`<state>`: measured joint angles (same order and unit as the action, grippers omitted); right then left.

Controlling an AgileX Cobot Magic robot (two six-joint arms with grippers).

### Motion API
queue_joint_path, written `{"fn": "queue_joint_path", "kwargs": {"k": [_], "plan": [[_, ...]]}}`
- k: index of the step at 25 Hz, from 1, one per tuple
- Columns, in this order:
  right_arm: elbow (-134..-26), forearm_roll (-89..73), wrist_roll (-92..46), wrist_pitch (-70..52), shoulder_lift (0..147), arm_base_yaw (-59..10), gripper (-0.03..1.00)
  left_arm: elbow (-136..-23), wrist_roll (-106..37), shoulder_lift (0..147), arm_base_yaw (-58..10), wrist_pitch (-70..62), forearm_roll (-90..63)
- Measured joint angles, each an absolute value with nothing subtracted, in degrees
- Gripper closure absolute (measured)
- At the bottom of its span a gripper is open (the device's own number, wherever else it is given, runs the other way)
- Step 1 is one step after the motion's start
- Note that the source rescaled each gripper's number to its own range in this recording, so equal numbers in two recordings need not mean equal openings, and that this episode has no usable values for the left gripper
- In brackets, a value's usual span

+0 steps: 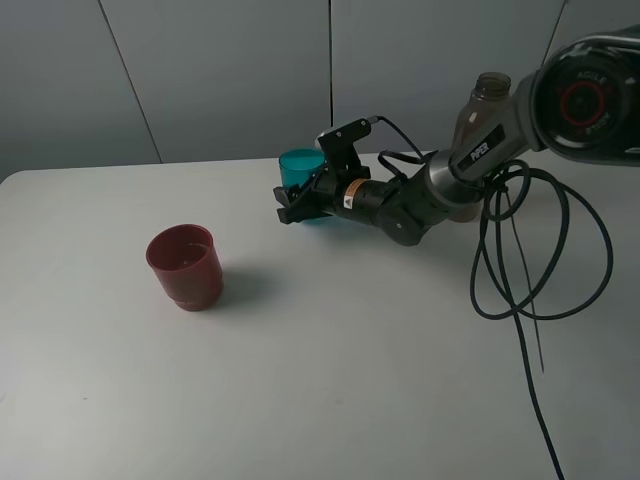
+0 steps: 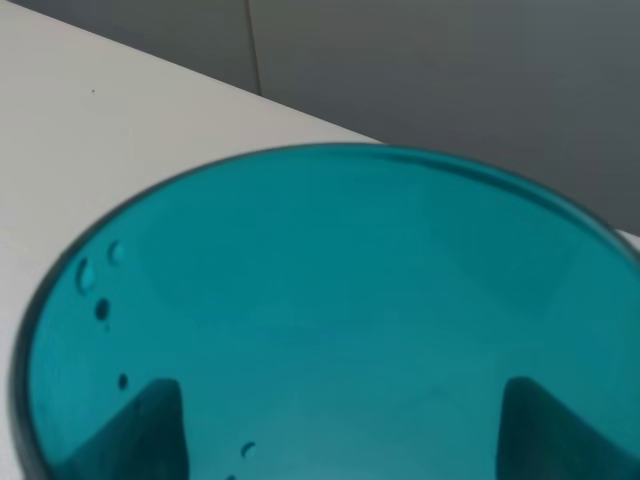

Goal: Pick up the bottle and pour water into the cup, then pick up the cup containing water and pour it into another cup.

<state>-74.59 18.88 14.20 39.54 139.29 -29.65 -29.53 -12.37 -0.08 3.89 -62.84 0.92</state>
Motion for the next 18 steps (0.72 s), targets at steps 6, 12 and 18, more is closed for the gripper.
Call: {"fn": "queue_joint_path", "kwargs": {"k": [6, 12, 18], "plan": [[-74.6, 18.9, 14.1, 38.6, 139.3, -29.7, 0.89, -29.5, -12.4, -0.1, 3.9, -62.8, 0.9], [-74.6, 19.0, 14.1, 38.5, 139.3, -29.7, 0.03, -29.5, -12.4, -0.1, 3.9, -62.8, 0.9], [-74.6, 19.1, 14.1, 32.5, 138.4, -30.4, -0.03, -29.5, -12.4, -0.1, 3.9, -62.9, 0.9]]}}
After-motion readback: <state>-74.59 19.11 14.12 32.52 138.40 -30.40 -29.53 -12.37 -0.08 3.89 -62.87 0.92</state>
